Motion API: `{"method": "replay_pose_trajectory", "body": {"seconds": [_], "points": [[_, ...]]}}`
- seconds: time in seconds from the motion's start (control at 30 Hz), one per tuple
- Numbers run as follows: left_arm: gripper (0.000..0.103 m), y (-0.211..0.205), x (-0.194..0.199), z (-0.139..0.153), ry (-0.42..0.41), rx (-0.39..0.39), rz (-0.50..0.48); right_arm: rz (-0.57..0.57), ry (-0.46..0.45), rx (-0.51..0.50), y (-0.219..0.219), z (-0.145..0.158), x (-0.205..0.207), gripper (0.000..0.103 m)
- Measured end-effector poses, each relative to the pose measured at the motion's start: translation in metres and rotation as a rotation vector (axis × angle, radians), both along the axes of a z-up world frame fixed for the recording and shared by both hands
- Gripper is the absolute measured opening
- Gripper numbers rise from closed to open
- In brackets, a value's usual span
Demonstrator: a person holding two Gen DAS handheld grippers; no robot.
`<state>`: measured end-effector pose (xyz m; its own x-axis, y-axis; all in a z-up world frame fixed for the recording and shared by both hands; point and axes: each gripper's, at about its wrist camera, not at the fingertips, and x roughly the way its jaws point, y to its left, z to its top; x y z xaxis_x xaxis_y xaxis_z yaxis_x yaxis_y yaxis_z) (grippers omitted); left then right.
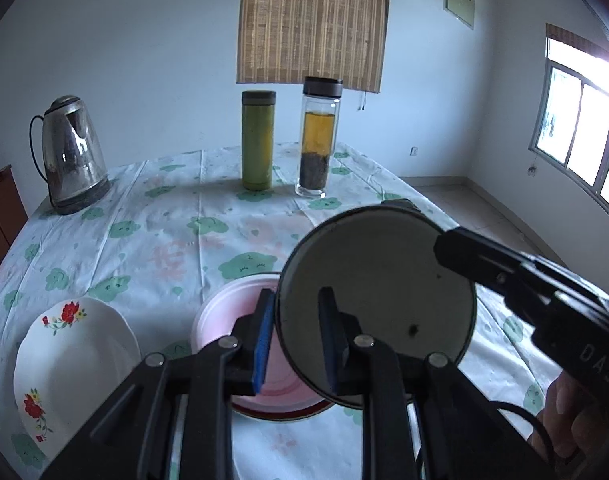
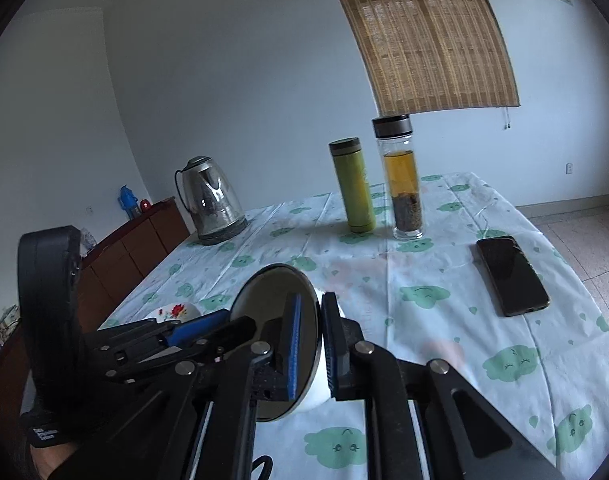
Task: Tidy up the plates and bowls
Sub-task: 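Lift the cream enamel bowl with the right gripper over the pink bowl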
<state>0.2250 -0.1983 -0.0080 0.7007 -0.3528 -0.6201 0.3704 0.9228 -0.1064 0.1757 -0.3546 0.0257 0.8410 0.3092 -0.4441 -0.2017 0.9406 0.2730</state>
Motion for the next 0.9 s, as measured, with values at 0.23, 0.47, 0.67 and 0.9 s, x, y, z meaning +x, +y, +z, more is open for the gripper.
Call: {"method": "replay_pose_trajectory", "body": {"seconds": [0.23,0.47,0.67,0.9], "points": [[0.019,0.014,0.005,-0.017,0.064,-0.036,0.010,-0.004,0.072,-0.039,0.013,-0.019,0.019,0.012],[0.019,0.023,-0.002,0.003,0.019,-0.092,0.001,-0.001,0.038,-0.015,0.011,-0.007,0.013,0.012],[0.019,0.031,0.003,0.011,0.002,-0.086,0.024,0.020,0.064,0.009,0.015,-0.005,0.026,0.012],[0.019,0.041,0.013,0.014,-0.010,-0.063,0.049,0.036,0.070,0.006,0.027,-0.006,0.037,0.012]]}}
